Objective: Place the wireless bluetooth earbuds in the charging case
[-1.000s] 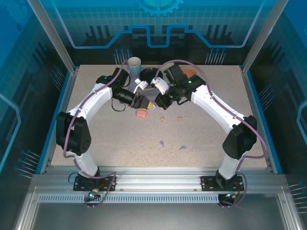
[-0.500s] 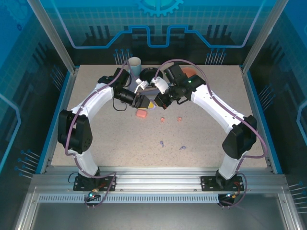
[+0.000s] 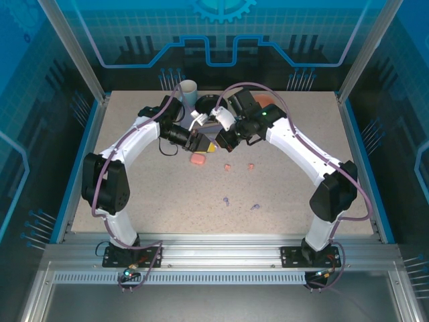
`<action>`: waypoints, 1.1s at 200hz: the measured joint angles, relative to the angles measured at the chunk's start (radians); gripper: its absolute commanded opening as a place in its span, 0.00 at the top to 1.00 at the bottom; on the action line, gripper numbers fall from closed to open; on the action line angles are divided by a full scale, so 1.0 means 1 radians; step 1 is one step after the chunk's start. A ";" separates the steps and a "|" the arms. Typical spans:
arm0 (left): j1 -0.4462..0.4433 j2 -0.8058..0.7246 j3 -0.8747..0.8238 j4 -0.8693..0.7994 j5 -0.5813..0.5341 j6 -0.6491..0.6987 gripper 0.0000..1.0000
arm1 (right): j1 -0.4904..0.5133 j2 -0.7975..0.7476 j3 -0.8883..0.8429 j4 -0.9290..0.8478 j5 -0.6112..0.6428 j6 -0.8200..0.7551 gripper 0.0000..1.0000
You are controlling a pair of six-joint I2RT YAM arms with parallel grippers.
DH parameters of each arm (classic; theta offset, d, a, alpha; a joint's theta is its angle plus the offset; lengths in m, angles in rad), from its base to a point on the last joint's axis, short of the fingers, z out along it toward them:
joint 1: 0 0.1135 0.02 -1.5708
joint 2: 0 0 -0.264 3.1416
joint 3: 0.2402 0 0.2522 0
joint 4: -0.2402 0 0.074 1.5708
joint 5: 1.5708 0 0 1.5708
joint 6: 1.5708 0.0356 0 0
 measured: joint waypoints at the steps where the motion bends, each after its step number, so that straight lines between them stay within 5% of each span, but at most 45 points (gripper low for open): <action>1: 0.000 0.000 0.000 0.000 0.000 0.000 0.68 | 0.000 0.000 0.000 0.000 0.000 0.000 1.00; 101: -0.001 0.000 -0.011 0.027 0.008 -0.011 0.83 | 0.004 0.000 0.002 -0.001 0.022 0.000 1.00; 122: -0.001 -0.002 -0.015 0.046 0.008 -0.016 0.86 | 0.003 0.000 0.005 -0.001 0.027 0.011 0.67; 146: -0.001 -0.015 -0.038 0.062 -0.001 -0.019 0.88 | -0.015 -0.009 0.011 0.005 0.041 0.042 0.47; 184: -0.001 -0.063 -0.095 0.148 -0.034 -0.054 0.87 | -0.090 -0.108 0.013 0.013 0.026 0.117 0.40; 220: -0.001 -0.198 -0.305 0.412 -0.115 -0.150 0.87 | -0.154 -0.217 0.010 0.019 0.053 0.232 0.37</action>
